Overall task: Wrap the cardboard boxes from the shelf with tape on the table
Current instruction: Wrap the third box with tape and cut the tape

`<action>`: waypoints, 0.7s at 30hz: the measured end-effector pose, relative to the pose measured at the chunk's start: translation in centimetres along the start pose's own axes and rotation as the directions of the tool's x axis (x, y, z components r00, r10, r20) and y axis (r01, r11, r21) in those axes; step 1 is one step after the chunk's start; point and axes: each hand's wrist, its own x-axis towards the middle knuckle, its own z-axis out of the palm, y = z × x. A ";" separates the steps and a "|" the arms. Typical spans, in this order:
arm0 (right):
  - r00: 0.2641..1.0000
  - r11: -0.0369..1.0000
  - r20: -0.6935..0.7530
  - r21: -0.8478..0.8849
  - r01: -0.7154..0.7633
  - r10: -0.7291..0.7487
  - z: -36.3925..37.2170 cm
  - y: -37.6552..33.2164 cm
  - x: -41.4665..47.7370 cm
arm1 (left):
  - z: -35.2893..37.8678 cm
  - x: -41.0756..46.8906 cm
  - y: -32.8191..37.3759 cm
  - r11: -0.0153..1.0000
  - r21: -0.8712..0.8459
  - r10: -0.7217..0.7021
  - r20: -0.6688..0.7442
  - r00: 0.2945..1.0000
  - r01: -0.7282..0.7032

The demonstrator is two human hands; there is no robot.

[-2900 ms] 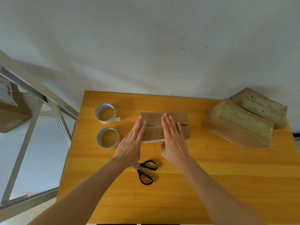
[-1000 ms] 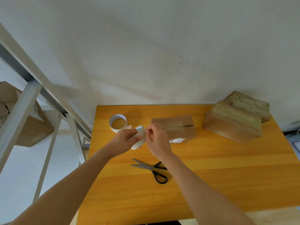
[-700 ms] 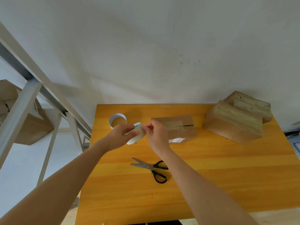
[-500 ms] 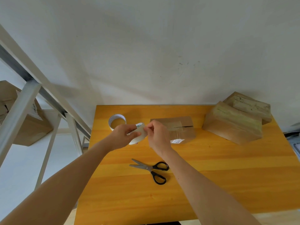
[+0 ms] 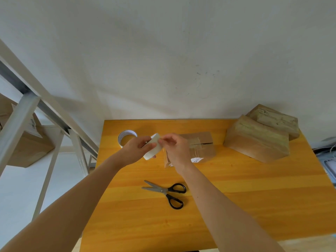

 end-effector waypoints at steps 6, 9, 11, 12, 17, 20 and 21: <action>0.981 0.983 -0.162 -0.163 0.083 -0.110 0.7 0.1 0.3 | -0.3 -0.5 0.5 0.999 0.042 -0.024 0.068 0.997 0.021; 0.981 0.941 -0.120 -0.322 0.106 -0.151 0.8 0.6 0.0 | -0.2 -0.5 0.5 0.996 0.083 -0.036 0.036 0.999 0.033; 0.981 0.927 -0.116 -0.360 0.104 -0.156 0.9 0.9 -0.3 | -0.3 -0.5 0.3 0.994 0.103 -0.046 0.047 0.998 0.041; 0.982 0.929 -0.118 -0.358 0.098 -0.149 1.0 1.0 -0.4 | -0.4 -0.5 0.2 0.993 0.112 -0.055 0.058 0.997 0.048; 0.989 0.921 -0.087 -0.381 0.078 -0.119 1.2 1.1 -0.6 | -0.7 -0.4 -0.7 0.991 0.108 -0.084 0.099 0.992 0.073; 0.991 0.917 -0.078 -0.393 0.072 -0.111 1.3 1.0 -0.6 | -0.8 -0.2 -1.3 0.988 0.137 -0.088 0.102 0.991 0.073; 0.992 0.913 -0.073 -0.402 0.070 -0.108 1.2 1.0 -0.6 | -0.8 -0.1 -1.5 0.986 0.150 -0.083 0.099 0.992 0.068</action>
